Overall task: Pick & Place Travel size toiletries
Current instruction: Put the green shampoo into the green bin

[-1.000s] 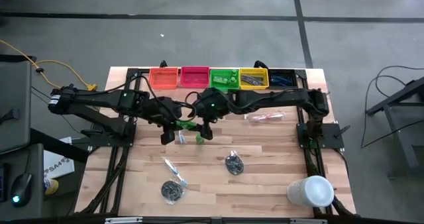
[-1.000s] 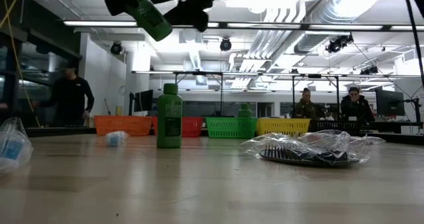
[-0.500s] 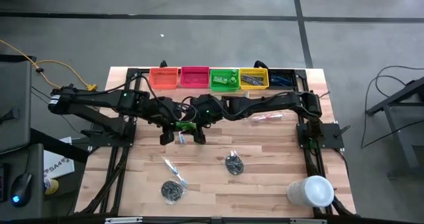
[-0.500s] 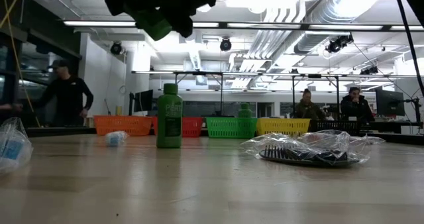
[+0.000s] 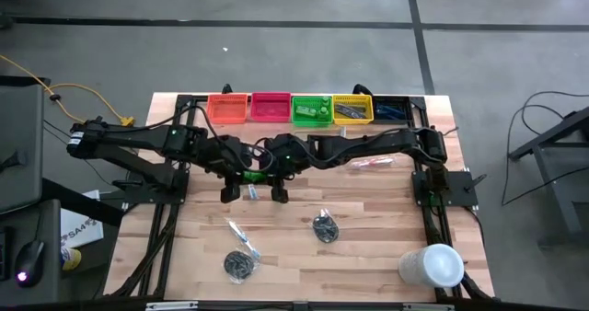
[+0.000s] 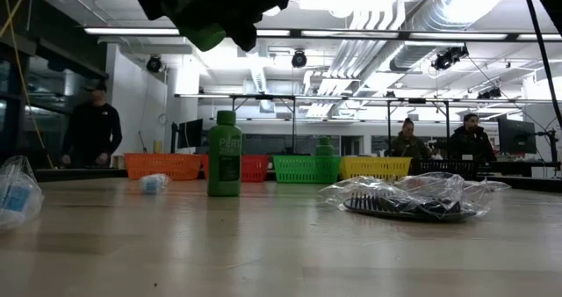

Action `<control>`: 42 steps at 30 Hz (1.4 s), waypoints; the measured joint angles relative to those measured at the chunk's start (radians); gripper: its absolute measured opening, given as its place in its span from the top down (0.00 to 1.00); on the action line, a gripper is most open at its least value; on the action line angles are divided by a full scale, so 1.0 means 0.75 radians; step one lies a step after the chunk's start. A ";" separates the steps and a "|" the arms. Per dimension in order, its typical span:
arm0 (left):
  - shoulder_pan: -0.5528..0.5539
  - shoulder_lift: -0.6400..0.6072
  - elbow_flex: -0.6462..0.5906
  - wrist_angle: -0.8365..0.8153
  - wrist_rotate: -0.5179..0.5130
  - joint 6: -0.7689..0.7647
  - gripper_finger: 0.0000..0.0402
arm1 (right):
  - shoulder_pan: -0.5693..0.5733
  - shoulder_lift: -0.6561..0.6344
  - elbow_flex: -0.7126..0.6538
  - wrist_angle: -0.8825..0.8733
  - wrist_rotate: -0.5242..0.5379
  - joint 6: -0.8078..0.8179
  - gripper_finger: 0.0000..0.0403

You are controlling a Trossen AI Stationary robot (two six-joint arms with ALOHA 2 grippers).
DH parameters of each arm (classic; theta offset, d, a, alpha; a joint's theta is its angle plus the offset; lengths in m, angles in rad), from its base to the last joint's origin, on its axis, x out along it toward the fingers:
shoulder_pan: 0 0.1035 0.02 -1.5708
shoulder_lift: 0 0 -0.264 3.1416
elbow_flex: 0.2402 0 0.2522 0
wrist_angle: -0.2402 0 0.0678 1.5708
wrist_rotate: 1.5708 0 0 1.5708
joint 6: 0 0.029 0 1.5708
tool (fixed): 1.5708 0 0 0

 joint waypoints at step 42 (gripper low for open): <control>0.001 -0.783 -0.588 0.209 -0.391 -0.402 0.54 | -0.403 -0.179 -0.005 -0.590 0.755 0.603 0.85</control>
